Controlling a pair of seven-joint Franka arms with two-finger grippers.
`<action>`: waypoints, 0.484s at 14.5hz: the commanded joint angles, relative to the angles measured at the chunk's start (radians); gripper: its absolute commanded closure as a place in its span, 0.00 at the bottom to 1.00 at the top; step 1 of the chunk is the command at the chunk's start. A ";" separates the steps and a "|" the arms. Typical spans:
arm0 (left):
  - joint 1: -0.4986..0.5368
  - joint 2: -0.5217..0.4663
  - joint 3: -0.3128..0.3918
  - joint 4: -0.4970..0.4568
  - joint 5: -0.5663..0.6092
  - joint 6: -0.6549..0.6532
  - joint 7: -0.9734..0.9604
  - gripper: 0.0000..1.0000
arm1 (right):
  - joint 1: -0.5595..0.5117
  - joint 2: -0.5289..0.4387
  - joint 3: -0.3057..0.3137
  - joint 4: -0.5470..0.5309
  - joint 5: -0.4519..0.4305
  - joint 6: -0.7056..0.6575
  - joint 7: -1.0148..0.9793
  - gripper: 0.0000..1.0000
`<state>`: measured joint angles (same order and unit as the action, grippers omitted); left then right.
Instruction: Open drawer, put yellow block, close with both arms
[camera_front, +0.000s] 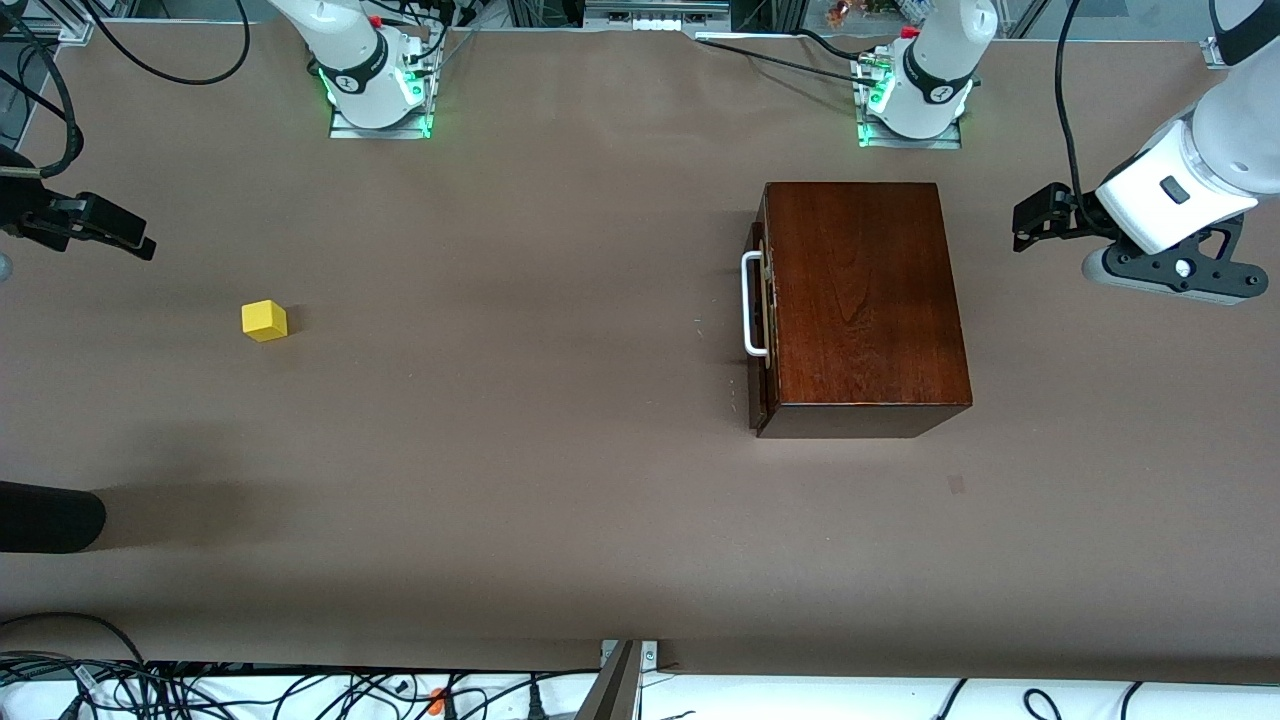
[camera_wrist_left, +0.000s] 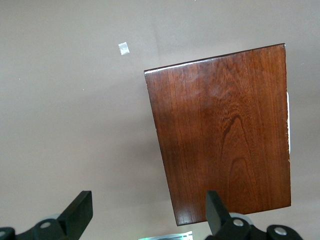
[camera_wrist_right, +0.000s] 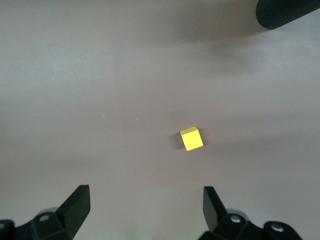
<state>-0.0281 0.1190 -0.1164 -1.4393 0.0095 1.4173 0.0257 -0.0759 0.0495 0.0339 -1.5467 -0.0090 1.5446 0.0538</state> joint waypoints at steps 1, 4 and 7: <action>0.002 0.013 0.003 0.033 -0.023 -0.015 0.003 0.00 | -0.007 -0.002 0.006 0.000 -0.002 0.005 -0.003 0.00; -0.001 0.013 0.001 0.033 -0.022 -0.015 -0.003 0.00 | -0.007 -0.002 0.008 0.000 -0.002 0.005 -0.003 0.00; 0.002 0.011 0.000 0.033 -0.022 -0.018 -0.007 0.00 | -0.007 -0.002 0.008 0.000 -0.002 0.005 -0.003 0.00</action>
<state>-0.0288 0.1190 -0.1165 -1.4393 0.0095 1.4173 0.0257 -0.0759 0.0495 0.0339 -1.5467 -0.0090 1.5446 0.0538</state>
